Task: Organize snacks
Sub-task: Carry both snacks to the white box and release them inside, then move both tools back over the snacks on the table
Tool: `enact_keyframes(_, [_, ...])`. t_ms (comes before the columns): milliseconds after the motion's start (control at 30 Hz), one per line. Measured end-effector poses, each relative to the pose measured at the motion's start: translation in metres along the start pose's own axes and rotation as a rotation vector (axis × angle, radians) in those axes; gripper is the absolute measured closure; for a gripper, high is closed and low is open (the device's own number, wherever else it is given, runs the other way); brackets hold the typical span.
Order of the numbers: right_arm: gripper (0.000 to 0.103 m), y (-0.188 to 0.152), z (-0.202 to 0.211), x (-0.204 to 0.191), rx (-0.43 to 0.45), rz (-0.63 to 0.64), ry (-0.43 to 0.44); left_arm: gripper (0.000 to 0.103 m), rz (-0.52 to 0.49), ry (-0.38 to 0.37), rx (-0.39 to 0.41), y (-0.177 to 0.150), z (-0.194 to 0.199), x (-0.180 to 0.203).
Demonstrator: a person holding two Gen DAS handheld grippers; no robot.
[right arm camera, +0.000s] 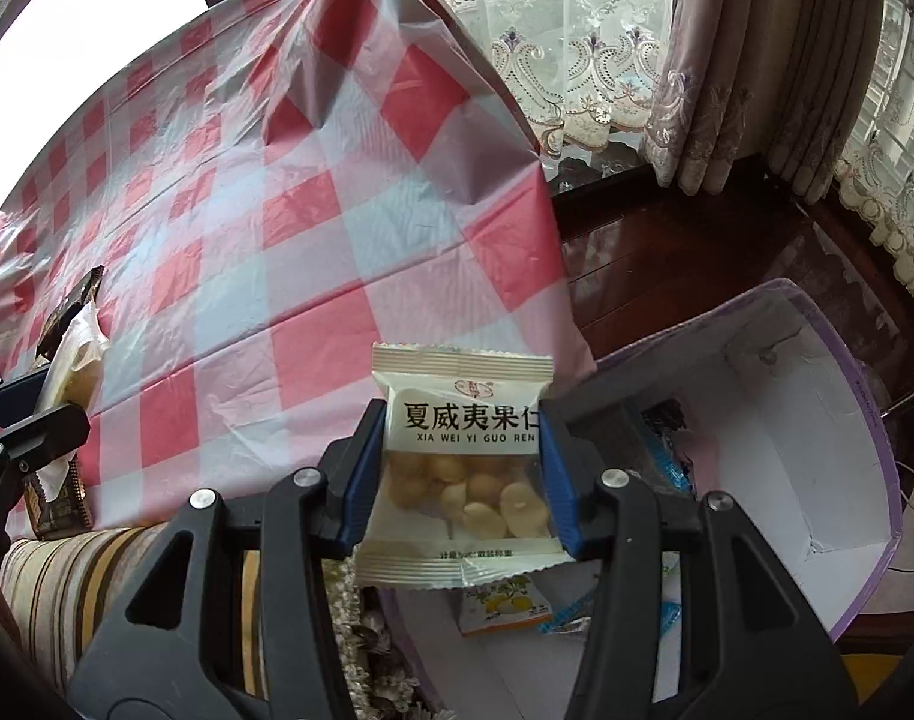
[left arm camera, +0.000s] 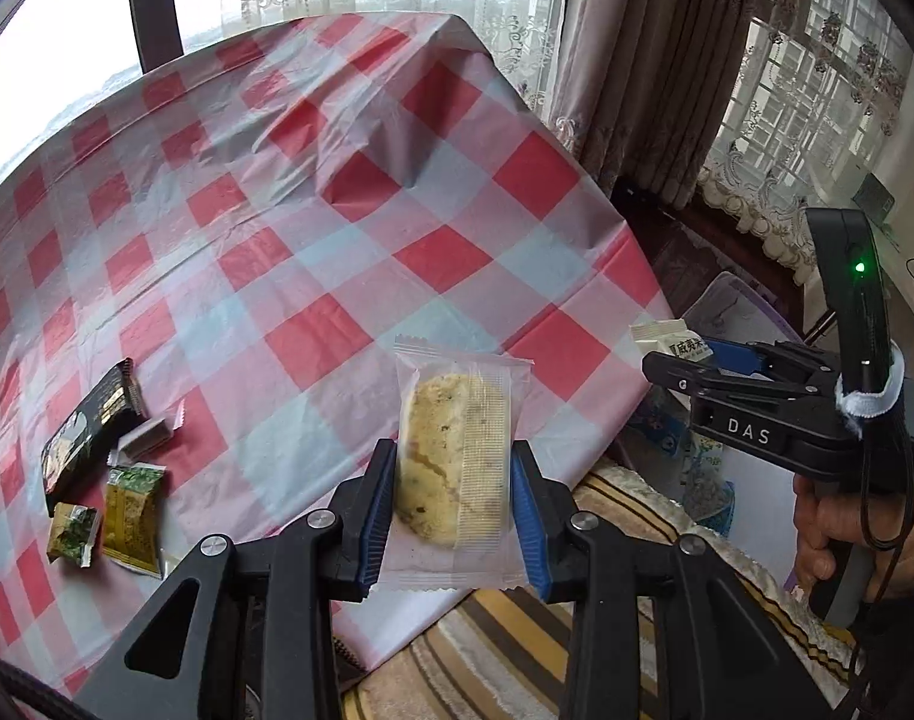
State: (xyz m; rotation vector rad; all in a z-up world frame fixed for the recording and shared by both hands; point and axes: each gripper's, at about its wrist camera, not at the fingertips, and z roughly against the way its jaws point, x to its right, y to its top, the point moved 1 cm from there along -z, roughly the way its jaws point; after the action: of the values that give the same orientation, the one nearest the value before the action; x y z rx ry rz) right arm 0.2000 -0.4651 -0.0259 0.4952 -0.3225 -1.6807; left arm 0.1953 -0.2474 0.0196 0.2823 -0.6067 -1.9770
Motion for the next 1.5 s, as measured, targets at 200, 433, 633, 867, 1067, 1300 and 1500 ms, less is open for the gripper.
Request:
enact_keyframes(200, [0.051,-0.014,-0.005,0.044,-0.027,-0.067,-0.038,0.065,-0.054,-0.104,-0.033,0.016,-0.021,0.049])
enact_keyframes(433, [0.050,-0.017,-0.007,0.074,-0.034,-0.146,-0.035,0.065,-0.108,-0.199,-0.099,0.021,-0.045,0.099])
enact_keyframes(633, [0.041,-0.016,-0.009,0.078,-0.046,-0.167,-0.032,0.063,-0.071,-0.250,-0.169,0.024,-0.066,0.107])
enact_keyframes(867, [0.031,-0.016,-0.003,0.078,-0.042,-0.178,-0.020,0.048,-0.036,-0.243,-0.153,0.022,-0.060,0.099])
enact_keyframes(1067, [0.031,-0.012,0.001,0.064,-0.037,-0.154,-0.006,0.048,-0.007,-0.235,-0.135,0.020,-0.055,0.090])
enact_keyframes(1300, [0.031,-0.007,0.001,0.038,-0.041,-0.101,0.016,0.048,0.030,-0.194,-0.092,0.016,-0.042,0.068])
enact_keyframes(1500, [0.031,-0.004,0.002,0.010,-0.046,-0.047,0.035,0.048,0.096,-0.169,-0.057,0.008,-0.031,0.039])
